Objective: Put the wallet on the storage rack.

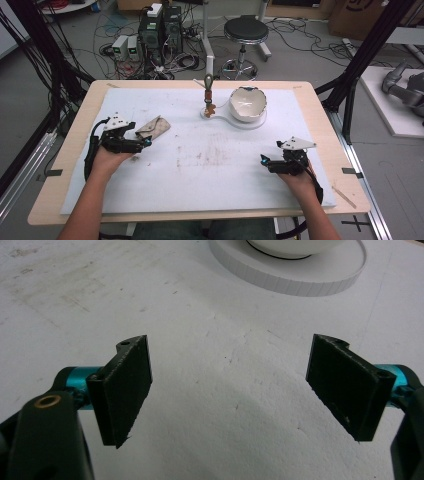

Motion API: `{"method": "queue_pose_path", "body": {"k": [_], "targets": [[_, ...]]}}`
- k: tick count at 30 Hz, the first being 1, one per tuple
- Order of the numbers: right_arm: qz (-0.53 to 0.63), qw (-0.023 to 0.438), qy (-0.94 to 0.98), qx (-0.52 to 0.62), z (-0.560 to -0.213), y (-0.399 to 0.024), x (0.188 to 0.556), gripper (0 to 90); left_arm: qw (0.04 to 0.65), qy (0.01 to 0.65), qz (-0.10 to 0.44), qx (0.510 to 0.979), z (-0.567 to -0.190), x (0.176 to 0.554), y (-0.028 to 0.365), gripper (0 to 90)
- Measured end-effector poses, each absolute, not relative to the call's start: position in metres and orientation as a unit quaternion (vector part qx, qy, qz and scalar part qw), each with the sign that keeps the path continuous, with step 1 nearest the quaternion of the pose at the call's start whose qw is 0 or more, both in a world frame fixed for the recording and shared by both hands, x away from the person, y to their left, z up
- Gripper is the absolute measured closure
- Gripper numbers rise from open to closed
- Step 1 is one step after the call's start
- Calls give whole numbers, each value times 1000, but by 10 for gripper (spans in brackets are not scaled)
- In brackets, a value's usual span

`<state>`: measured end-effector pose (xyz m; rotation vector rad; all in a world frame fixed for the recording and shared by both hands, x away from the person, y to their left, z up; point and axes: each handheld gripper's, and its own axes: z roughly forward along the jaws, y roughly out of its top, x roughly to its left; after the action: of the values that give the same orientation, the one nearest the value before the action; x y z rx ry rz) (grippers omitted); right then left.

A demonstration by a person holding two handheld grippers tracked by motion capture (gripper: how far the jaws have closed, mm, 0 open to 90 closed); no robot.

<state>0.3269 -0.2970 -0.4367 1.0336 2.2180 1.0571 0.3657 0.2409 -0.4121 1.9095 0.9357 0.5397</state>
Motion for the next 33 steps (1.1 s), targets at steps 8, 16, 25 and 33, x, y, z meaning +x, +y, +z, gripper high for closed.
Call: {"method": "queue_pose_path", "body": {"k": [8, 16, 25, 33], "targets": [[382, 238, 807, 382, -438, -303, 319, 187, 441, 387, 207, 783, -425, 384, 243, 148], [379, 241, 806, 385, -438, -308, 311, 187, 418, 397, 210, 790, -434, 401, 243, 148], [376, 243, 805, 390, -439, -313, 306, 187, 402, 390, 203, 803, -445, 412, 238, 148], [376, 243, 806, 386, -439, -312, 307, 187, 384, 388, 196, 814, -453, 415, 234, 151]]}}
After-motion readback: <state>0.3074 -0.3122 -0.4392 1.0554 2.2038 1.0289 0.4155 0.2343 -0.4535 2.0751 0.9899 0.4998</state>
